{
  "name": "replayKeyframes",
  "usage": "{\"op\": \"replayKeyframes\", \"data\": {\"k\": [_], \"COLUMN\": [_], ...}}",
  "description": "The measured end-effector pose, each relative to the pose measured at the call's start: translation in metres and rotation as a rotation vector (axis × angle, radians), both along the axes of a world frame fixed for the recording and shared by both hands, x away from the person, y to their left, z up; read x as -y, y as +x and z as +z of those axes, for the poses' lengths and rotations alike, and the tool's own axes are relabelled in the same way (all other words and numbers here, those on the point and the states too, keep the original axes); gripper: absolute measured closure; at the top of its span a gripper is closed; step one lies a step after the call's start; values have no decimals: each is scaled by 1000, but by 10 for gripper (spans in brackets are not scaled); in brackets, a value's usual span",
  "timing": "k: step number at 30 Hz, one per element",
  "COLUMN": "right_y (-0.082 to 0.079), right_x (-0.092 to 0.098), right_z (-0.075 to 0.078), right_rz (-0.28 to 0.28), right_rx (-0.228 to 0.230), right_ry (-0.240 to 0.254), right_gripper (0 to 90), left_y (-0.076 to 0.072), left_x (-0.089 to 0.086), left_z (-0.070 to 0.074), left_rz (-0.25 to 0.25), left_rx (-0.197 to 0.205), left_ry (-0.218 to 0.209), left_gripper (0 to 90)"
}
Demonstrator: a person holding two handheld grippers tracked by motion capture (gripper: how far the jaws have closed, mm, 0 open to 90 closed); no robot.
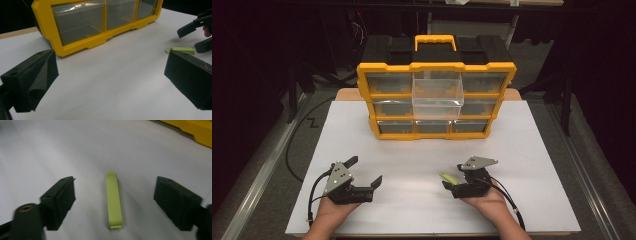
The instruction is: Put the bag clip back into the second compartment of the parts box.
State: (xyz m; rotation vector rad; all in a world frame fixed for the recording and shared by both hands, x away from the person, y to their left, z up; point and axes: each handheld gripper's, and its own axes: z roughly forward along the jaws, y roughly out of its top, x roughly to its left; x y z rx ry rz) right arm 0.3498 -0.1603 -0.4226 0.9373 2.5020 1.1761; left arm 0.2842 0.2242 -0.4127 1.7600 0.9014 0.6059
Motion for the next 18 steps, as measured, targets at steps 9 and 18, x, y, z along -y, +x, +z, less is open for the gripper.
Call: {"op": "replayKeyframes", "data": {"k": [9,18], "right_y": [4,3], "right_x": [-3,-7], "right_z": [-5,-10], "right_rz": [5,34], "right_rx": [-17,21], "right_ry": [-29,-92], "right_gripper": [635,765], "left_y": [0,0], "left_x": [0,0], "left_z": [0,0], "left_rz": [3,2], "left_rx": [0,-3], "left_ry": [-2,0], "left_gripper": [3,2]}}
